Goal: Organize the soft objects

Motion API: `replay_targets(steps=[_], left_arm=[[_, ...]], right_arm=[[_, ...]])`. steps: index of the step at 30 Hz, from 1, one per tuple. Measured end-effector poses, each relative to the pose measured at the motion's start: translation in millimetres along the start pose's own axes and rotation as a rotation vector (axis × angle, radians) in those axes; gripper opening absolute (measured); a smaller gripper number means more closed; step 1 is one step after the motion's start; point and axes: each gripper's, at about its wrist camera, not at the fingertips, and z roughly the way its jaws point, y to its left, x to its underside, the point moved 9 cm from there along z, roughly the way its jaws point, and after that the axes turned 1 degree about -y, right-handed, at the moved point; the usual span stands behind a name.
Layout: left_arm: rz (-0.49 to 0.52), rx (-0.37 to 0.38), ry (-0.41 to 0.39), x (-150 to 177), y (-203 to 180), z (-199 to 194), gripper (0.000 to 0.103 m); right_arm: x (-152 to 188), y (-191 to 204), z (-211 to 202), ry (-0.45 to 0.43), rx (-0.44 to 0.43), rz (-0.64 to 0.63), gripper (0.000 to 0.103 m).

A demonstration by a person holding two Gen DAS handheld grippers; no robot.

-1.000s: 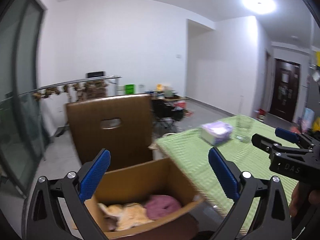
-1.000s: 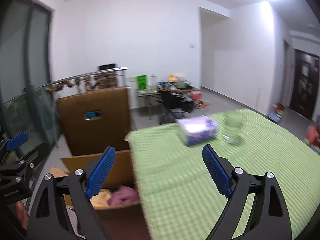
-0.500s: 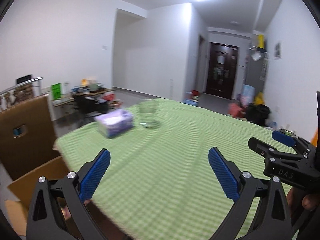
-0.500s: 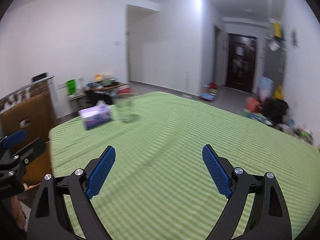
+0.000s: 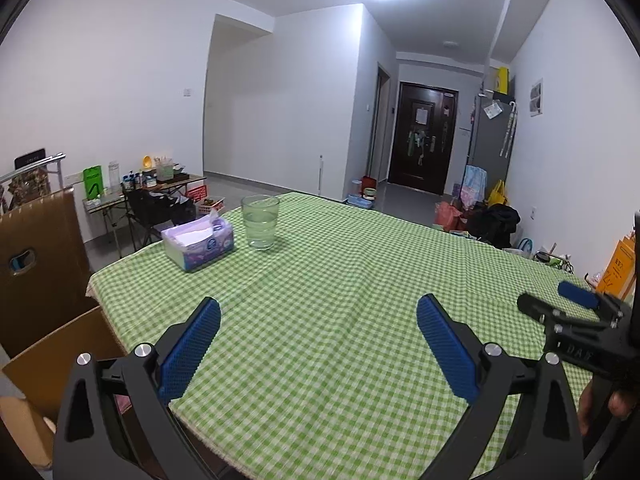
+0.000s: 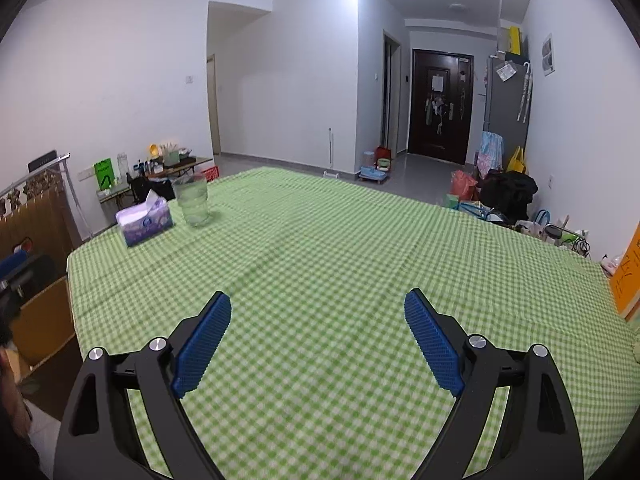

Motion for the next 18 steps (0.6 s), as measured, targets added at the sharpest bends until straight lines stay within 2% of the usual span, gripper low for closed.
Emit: replay_targets(steps=[7, 15, 18], left_arm=[[0.007, -0.009, 0.052, 29, 7, -46, 0.095], [0.038, -0.077, 0.023, 51, 14, -97, 0.095], [0.003, -0.103, 0.032, 59, 27, -108, 0.095]], right_arm=[[20, 20, -25, 0.027, -0.051, -0.01, 0.085], [36, 44, -61, 0.017, -0.117, -0.059, 0.085], [42, 49, -72, 0.011, -0.123, -0.081, 0.085]])
